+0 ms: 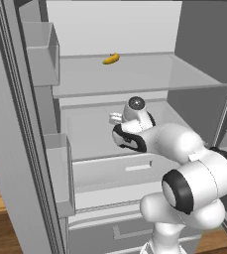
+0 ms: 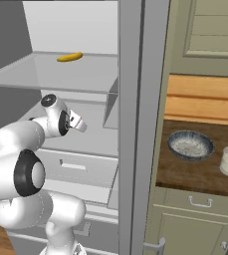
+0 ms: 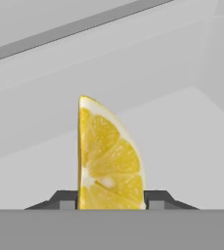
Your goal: Grab a lemon wedge from the fridge and one ice cube from the ice bowl, and put them in the glass of lemonade.
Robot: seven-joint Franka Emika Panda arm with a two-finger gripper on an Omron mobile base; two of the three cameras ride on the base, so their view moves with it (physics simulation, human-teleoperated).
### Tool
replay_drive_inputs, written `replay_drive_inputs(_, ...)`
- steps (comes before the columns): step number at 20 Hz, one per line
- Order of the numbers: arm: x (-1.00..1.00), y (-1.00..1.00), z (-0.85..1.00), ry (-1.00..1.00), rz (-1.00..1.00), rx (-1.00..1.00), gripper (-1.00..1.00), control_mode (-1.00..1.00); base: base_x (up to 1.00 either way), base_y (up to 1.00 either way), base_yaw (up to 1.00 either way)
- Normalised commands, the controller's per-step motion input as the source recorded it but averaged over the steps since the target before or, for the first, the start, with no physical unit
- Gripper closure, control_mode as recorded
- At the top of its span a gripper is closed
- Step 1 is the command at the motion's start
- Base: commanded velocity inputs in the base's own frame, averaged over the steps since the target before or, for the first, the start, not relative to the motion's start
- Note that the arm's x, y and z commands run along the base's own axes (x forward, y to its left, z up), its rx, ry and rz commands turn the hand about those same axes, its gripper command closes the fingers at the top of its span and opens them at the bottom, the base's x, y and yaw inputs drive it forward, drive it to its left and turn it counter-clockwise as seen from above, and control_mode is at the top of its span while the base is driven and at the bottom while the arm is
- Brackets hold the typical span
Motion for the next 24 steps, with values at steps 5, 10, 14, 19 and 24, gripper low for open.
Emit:
replay_drive_inputs(5,-0.19,0.0,0.0,-0.01,0.0,0.0,1.0,-1.0,0.0,0.0,0.0)
replay_drive_inputs(10,-1.0,0.0,0.0,-0.12,0.0,0.0,1.0,-1.0,0.0,0.0,0.0)
replay_drive_inputs(14,-0.98,0.0,0.46,-0.04,0.0,0.0,1.0,-1.0,0.0,0.0,0.0)
replay_drive_inputs(19,-0.98,-0.12,1.0,0.16,0.01,0.0,1.0,-1.0,0.0,0.0,0.0)
replay_drive_inputs(24,-1.0,-0.21,0.87,0.38,0.1,0.0,1.0,-1.0,0.0,0.0,0.0)
